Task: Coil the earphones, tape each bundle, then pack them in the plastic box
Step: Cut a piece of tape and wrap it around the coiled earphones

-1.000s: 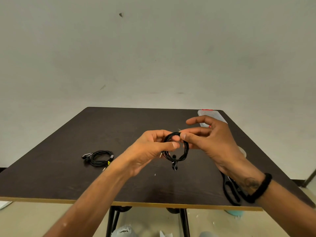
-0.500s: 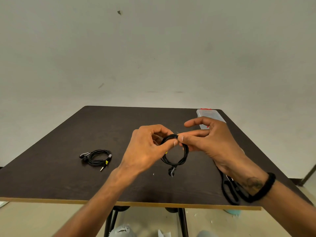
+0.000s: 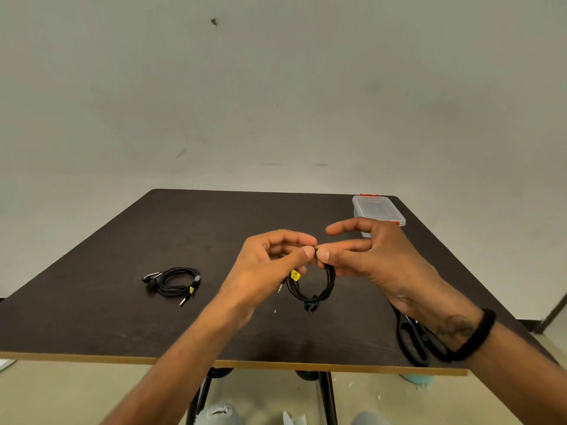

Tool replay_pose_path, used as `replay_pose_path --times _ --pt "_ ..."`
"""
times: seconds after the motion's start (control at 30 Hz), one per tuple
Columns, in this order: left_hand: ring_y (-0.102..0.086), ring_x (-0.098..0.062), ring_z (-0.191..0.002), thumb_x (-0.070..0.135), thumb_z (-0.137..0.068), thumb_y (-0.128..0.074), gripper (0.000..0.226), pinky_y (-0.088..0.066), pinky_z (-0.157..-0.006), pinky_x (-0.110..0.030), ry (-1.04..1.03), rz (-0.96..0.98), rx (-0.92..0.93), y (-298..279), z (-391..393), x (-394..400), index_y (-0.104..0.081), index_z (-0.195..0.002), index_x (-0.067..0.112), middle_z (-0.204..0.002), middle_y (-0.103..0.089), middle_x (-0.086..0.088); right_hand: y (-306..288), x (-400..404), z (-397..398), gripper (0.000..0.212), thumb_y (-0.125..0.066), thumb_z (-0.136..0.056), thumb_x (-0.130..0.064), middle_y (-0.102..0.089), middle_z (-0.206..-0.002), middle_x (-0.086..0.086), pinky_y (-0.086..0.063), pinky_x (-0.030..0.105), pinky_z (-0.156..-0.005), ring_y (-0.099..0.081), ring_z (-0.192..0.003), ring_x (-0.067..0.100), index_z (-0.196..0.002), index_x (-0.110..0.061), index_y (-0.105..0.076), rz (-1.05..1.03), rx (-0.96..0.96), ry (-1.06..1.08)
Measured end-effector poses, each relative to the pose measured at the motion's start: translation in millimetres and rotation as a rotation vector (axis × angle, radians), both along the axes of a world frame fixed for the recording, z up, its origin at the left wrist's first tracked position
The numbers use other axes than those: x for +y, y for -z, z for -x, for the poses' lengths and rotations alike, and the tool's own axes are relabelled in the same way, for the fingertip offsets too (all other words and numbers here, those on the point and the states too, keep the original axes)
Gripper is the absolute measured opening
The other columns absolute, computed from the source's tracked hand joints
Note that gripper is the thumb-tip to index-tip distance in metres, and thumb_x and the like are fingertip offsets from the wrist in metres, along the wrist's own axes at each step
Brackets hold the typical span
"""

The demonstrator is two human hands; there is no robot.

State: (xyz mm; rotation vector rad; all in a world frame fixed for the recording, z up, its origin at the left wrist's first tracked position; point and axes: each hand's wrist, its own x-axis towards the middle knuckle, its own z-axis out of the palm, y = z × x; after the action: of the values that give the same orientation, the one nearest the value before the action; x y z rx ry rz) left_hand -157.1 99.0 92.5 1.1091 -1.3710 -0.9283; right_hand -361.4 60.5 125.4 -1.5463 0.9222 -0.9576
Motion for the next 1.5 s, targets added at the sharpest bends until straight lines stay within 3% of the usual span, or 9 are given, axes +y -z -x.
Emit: replay_pose_path --times 0.13,0.3,0.63,0.73,1.0,1.07,1.23,1.33,1.5 --pt "-0.069 -0.011 -0.077 0.020 -0.093 -0.076 0.008 -0.052 -0.080 -0.026 0.027 -0.080 0.114 3.3 4.0 -1.4 -0.080 -0.099 0.024 -0.082 -0.077 -0.001 2.8 -0.5 0.9 0.062 -0.093 -0.067 -0.027 -0.084 -0.096 0.007 -0.065 0.028 -0.075 -0.082 -0.092 0.021 -0.122 -0.018 -0.066 0.023 0.027 0.001" --pt "-0.075 -0.015 -0.078 0.014 -0.095 -0.073 0.008 -0.058 -0.077 -0.022 0.022 0.037 -0.034 1.5 0.4 -1.2 -0.075 -0.102 0.018 -0.087 -0.079 -0.004 6.4 -2.6 -2.3 0.054 -0.092 -0.075 -0.018 -0.084 -0.094 0.008 -0.064 0.026 -0.069 -0.082 -0.090 0.022 -0.122 -0.016 -0.066 -0.026 0.007 0.024" --pt "-0.070 -0.009 -0.089 0.029 -0.099 -0.070 0.015 -0.057 -0.076 -0.035 -0.145 0.686 -0.948 8.2 -19.1 8.4 -0.072 -0.113 0.023 -0.104 -0.074 0.012 10.5 -8.6 -7.1 0.058 -0.088 -0.066 -0.001 -0.079 -0.104 0.028 -0.066 0.030 -0.066 -0.082 -0.083 0.033 -0.120 0.006 -0.068 -0.420 -0.248 -0.023" --pt "-0.072 -0.016 -0.089 0.028 -0.100 -0.068 0.013 -0.057 -0.076 -0.038 -0.250 0.844 -1.066 12.3 -18.7 9.7 -0.077 -0.107 0.019 -0.109 -0.076 0.007 11.8 -10.1 -9.4 0.055 -0.087 -0.067 -0.002 -0.079 -0.105 0.028 -0.065 0.027 -0.062 -0.082 -0.082 0.031 -0.118 0.008 -0.070 -0.458 -0.236 -0.036" --pt "-0.071 -0.019 -0.090 0.018 -0.097 -0.071 0.010 -0.055 -0.081 -0.036 -0.346 0.924 -1.146 18.4 -22.9 5.2 -0.079 -0.099 0.014 -0.102 -0.078 0.001 14.6 -10.4 -14.5 0.062 -0.092 -0.065 -0.009 -0.079 -0.110 0.024 -0.067 0.037 -0.077 -0.080 -0.099 0.035 -0.122 0.000 -0.069 -0.421 -0.176 -0.083" --pt "-0.071 -0.019 -0.088 0.019 -0.095 -0.071 0.009 -0.055 -0.081 -0.037 -0.387 0.905 -1.158 17.8 -28.4 5.1 -0.079 -0.096 0.015 -0.099 -0.077 0.002 16.2 -7.5 -17.4 0.061 -0.096 -0.063 -0.019 -0.081 -0.106 0.019 -0.067 0.040 -0.083 -0.080 -0.101 0.031 -0.119 -0.008 -0.072 -0.309 -0.024 -0.082" --pt "-0.069 -0.020 -0.084 0.020 -0.092 -0.074 0.008 -0.053 -0.076 -0.038 -0.467 0.813 -1.157 16.5 -42.1 6.3 -0.074 -0.085 0.016 -0.092 -0.074 0.004 23.4 -2.7 -37.0 0.028 -0.093 -0.077 -0.015 -0.082 -0.087 0.012 -0.062 0.027 -0.066 -0.079 -0.080 0.020 -0.100 -0.013 -0.078 -0.070 0.169 0.012" --pt "-0.067 -0.014 -0.087 0.031 -0.092 -0.076 0.008 -0.054 -0.075 -0.039 -0.493 0.612 -1.015 17.7 -53.3 7.7 -0.071 -0.094 0.025 -0.092 -0.073 0.013 26.6 -9.7 -53.4 0.020 -0.090 -0.081 -0.011 -0.081 -0.084 0.012 -0.062 0.023 -0.063 -0.079 -0.082 0.027 -0.097 -0.012 -0.078 0.021 0.178 0.046" --pt "-0.070 -0.002 -0.089 0.038 -0.089 -0.079 0.027 -0.059 -0.080 -0.025 -0.523 0.309 -0.595 19.0 -91.6 10.9 -0.066 -0.112 0.030 -0.101 -0.072 0.017 27.3 -35.0 -86.5 0.019 -0.093 -0.079 -0.016 -0.082 -0.081 0.004 -0.057 0.024 -0.065 -0.077 -0.076 0.012 -0.093 -0.019 -0.079 0.114 0.242 0.045"
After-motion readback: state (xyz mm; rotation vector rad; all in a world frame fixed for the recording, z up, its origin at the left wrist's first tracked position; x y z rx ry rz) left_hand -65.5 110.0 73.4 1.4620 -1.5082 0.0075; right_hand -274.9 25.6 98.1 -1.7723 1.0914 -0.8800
